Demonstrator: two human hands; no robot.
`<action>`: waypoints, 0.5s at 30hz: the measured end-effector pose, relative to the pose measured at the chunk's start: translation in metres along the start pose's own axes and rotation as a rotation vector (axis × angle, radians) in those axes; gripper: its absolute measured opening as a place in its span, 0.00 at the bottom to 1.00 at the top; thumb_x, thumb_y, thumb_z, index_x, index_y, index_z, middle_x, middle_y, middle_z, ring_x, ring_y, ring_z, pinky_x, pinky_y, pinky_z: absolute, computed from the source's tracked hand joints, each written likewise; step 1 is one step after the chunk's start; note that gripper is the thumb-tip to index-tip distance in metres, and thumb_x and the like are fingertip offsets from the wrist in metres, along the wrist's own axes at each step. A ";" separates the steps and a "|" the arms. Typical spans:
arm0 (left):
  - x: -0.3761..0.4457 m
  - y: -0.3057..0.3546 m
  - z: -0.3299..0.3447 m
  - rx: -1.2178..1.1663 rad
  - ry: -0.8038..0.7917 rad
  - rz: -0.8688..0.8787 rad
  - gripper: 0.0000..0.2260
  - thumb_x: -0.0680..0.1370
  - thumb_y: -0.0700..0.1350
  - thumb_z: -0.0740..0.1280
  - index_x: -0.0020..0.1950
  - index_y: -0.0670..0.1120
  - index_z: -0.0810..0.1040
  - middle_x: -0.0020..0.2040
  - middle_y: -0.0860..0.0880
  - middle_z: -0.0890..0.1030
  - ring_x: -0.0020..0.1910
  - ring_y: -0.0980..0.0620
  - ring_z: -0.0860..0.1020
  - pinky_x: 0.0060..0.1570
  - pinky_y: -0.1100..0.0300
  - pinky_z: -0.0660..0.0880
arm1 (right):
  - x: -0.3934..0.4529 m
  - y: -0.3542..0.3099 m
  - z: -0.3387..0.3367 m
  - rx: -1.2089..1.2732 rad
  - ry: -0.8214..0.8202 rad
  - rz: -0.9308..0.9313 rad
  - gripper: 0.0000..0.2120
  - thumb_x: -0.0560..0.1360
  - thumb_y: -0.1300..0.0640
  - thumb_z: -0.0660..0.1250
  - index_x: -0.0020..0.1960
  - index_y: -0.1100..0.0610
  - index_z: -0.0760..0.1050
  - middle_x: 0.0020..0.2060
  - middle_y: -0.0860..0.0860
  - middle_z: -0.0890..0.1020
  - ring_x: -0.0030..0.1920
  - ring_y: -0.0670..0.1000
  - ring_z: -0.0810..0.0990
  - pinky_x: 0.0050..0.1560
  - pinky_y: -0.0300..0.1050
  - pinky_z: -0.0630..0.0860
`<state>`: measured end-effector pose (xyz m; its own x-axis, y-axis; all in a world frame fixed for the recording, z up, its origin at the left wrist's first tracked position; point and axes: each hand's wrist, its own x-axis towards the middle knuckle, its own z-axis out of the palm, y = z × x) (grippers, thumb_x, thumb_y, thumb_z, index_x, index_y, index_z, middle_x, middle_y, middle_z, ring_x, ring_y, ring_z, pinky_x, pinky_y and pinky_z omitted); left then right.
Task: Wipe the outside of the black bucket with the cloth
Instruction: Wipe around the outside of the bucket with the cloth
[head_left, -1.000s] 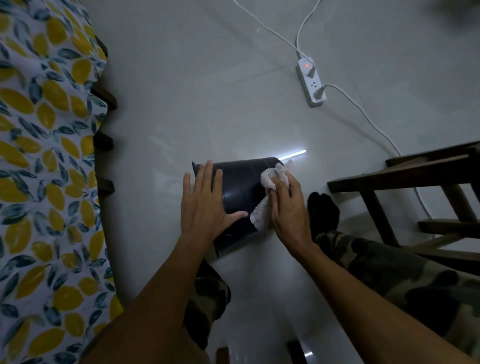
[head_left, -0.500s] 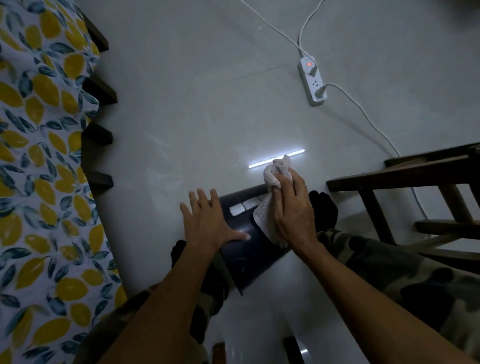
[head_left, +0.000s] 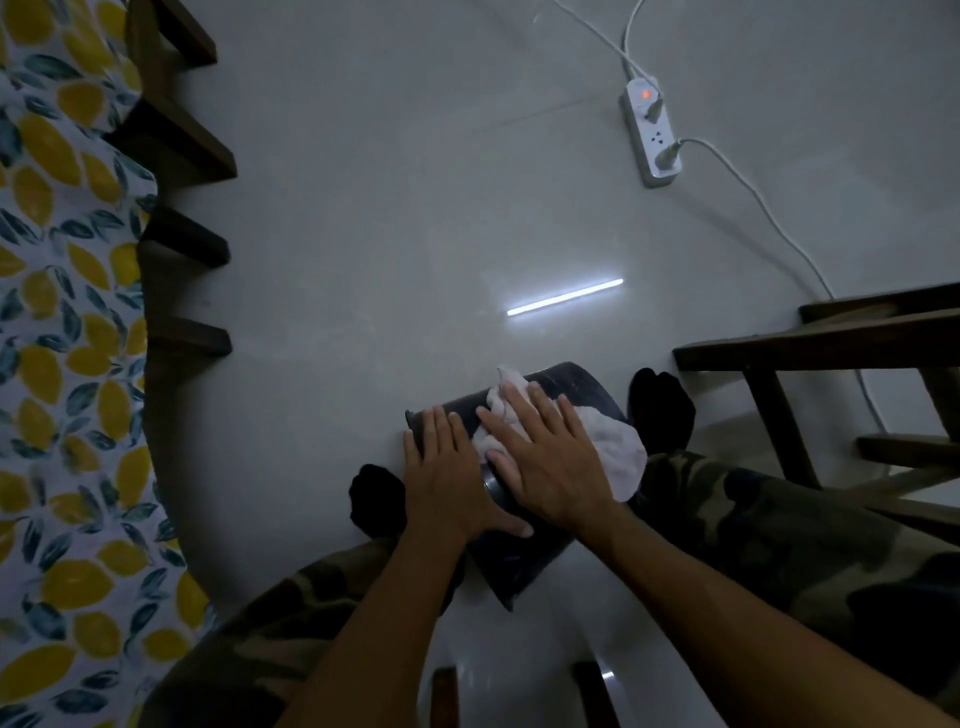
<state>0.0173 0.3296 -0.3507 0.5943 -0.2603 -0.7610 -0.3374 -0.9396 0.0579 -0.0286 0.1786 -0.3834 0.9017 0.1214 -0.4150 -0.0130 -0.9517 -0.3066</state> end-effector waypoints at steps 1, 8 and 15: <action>0.000 0.000 0.000 -0.009 0.001 -0.003 0.74 0.53 0.83 0.65 0.81 0.40 0.38 0.82 0.37 0.39 0.80 0.38 0.38 0.77 0.39 0.39 | 0.008 -0.001 -0.001 0.007 -0.004 0.032 0.28 0.85 0.37 0.43 0.82 0.42 0.58 0.83 0.53 0.57 0.83 0.58 0.54 0.81 0.63 0.52; -0.009 0.006 -0.001 -0.074 -0.002 -0.034 0.75 0.53 0.81 0.69 0.81 0.39 0.37 0.82 0.37 0.38 0.81 0.39 0.38 0.78 0.38 0.41 | 0.060 0.031 -0.020 0.056 -0.055 0.371 0.28 0.85 0.40 0.44 0.81 0.46 0.61 0.83 0.55 0.58 0.83 0.61 0.55 0.80 0.64 0.51; 0.010 0.010 -0.027 0.062 0.123 0.097 0.72 0.56 0.77 0.73 0.81 0.37 0.38 0.81 0.36 0.39 0.81 0.39 0.38 0.77 0.37 0.41 | -0.007 0.042 -0.013 0.178 0.281 0.366 0.19 0.85 0.46 0.55 0.75 0.49 0.67 0.78 0.56 0.67 0.77 0.59 0.67 0.75 0.63 0.68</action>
<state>0.0397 0.3121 -0.3406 0.6407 -0.3777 -0.6685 -0.4396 -0.8943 0.0839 -0.0302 0.1338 -0.3823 0.9054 -0.3163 -0.2834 -0.4025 -0.8519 -0.3351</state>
